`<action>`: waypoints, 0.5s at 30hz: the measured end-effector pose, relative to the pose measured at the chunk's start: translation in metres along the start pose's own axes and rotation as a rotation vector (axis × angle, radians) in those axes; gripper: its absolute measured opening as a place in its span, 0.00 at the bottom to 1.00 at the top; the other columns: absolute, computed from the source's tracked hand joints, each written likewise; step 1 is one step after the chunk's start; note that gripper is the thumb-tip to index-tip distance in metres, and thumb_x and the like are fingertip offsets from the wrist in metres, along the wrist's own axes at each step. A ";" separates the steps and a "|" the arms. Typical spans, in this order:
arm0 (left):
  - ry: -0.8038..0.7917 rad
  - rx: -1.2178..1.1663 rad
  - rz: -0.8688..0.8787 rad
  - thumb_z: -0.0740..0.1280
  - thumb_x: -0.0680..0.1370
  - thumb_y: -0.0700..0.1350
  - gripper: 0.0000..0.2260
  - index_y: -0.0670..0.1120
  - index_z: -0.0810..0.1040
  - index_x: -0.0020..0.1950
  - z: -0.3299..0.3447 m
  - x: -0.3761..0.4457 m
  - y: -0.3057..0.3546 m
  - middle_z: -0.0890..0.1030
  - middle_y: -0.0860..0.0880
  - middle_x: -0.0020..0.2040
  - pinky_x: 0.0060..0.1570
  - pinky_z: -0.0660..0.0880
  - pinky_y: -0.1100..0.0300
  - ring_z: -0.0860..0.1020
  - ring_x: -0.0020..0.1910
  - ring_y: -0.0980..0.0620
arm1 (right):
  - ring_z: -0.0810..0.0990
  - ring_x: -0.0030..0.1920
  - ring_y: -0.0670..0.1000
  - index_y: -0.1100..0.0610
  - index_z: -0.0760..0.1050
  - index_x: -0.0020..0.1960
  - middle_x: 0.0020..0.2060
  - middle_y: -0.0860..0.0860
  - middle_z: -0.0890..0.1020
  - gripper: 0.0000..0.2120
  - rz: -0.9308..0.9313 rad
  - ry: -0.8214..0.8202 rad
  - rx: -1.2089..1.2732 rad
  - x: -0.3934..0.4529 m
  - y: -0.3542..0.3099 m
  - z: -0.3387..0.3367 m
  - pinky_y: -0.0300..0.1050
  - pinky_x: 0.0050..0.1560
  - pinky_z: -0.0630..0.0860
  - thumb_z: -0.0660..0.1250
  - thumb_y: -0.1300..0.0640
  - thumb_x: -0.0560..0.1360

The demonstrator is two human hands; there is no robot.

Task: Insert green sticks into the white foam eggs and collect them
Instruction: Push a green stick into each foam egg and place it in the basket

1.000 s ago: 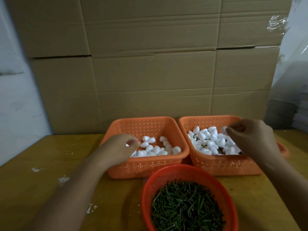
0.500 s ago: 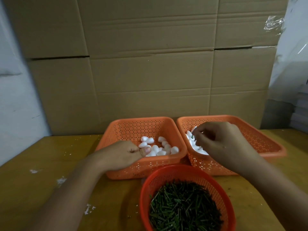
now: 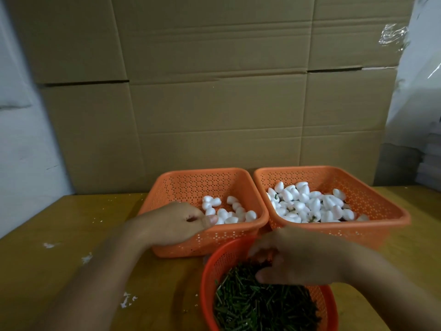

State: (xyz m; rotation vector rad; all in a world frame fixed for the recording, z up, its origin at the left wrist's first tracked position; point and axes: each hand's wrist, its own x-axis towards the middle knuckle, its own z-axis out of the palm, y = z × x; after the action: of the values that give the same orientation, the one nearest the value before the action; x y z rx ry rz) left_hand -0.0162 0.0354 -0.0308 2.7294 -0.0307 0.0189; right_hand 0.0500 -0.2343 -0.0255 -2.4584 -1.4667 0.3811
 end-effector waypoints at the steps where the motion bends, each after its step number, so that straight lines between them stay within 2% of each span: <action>1: -0.015 0.002 0.010 0.52 0.67 0.82 0.35 0.50 0.72 0.34 -0.002 -0.001 0.001 0.69 0.55 0.30 0.39 0.70 0.53 0.69 0.30 0.55 | 0.74 0.42 0.28 0.40 0.73 0.67 0.56 0.37 0.79 0.21 0.009 -0.036 -0.008 0.000 0.000 0.001 0.25 0.42 0.68 0.69 0.40 0.75; 2: -0.030 0.012 0.022 0.53 0.66 0.82 0.35 0.51 0.76 0.36 -0.003 -0.002 0.002 0.74 0.54 0.31 0.38 0.70 0.51 0.72 0.32 0.54 | 0.73 0.42 0.28 0.39 0.72 0.68 0.59 0.37 0.79 0.22 0.013 -0.065 -0.011 0.001 0.000 0.003 0.26 0.43 0.67 0.69 0.39 0.75; 4: -0.057 0.034 0.039 0.54 0.67 0.80 0.29 0.59 0.81 0.42 -0.004 -0.002 0.003 0.81 0.57 0.38 0.46 0.76 0.50 0.79 0.40 0.55 | 0.72 0.42 0.29 0.39 0.71 0.69 0.61 0.37 0.78 0.24 0.015 -0.096 -0.017 0.001 -0.001 0.005 0.27 0.43 0.66 0.68 0.38 0.75; 6: -0.074 0.050 0.046 0.55 0.68 0.79 0.26 0.62 0.81 0.44 -0.005 -0.003 0.004 0.82 0.61 0.41 0.49 0.78 0.52 0.80 0.43 0.60 | 0.71 0.41 0.30 0.39 0.70 0.69 0.61 0.37 0.77 0.24 0.017 -0.104 -0.032 0.001 -0.002 0.005 0.29 0.42 0.66 0.68 0.38 0.75; 8: -0.057 0.081 0.026 0.54 0.69 0.78 0.27 0.58 0.80 0.40 -0.005 -0.003 0.004 0.79 0.61 0.35 0.40 0.73 0.59 0.76 0.36 0.61 | 0.71 0.42 0.30 0.39 0.70 0.70 0.61 0.37 0.77 0.24 0.025 -0.106 -0.029 0.002 -0.003 0.005 0.29 0.42 0.66 0.67 0.38 0.75; 10: -0.028 0.076 -0.016 0.52 0.69 0.77 0.33 0.49 0.76 0.36 -0.006 -0.004 0.004 0.71 0.57 0.29 0.36 0.66 0.60 0.69 0.30 0.59 | 0.71 0.43 0.31 0.40 0.69 0.70 0.60 0.36 0.77 0.24 0.029 -0.110 -0.025 0.002 -0.004 0.005 0.28 0.42 0.65 0.67 0.38 0.76; 11: -0.016 0.062 -0.047 0.51 0.68 0.78 0.35 0.46 0.74 0.37 -0.007 -0.005 0.004 0.70 0.56 0.30 0.36 0.66 0.59 0.68 0.30 0.58 | 0.71 0.43 0.31 0.40 0.69 0.71 0.60 0.37 0.77 0.24 0.028 -0.110 -0.024 0.002 -0.004 0.005 0.28 0.42 0.65 0.67 0.38 0.76; 13: -0.001 0.036 -0.099 0.48 0.67 0.78 0.37 0.45 0.75 0.39 -0.008 -0.007 0.002 0.74 0.51 0.34 0.40 0.70 0.56 0.72 0.34 0.53 | 0.72 0.44 0.32 0.41 0.70 0.71 0.60 0.37 0.77 0.24 0.023 -0.108 -0.017 0.002 -0.004 0.006 0.28 0.44 0.66 0.66 0.39 0.77; 15: -0.007 0.014 -0.124 0.47 0.67 0.78 0.42 0.43 0.81 0.47 -0.009 -0.007 -0.002 0.82 0.45 0.44 0.51 0.76 0.49 0.80 0.44 0.45 | 0.73 0.47 0.34 0.41 0.70 0.71 0.60 0.38 0.77 0.23 0.023 -0.108 -0.004 0.002 -0.004 0.006 0.30 0.46 0.68 0.66 0.39 0.77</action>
State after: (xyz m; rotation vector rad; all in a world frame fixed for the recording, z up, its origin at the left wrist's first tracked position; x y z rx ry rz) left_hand -0.0228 0.0406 -0.0234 2.7404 0.1371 -0.0253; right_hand 0.0450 -0.2305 -0.0299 -2.4947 -1.4827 0.5236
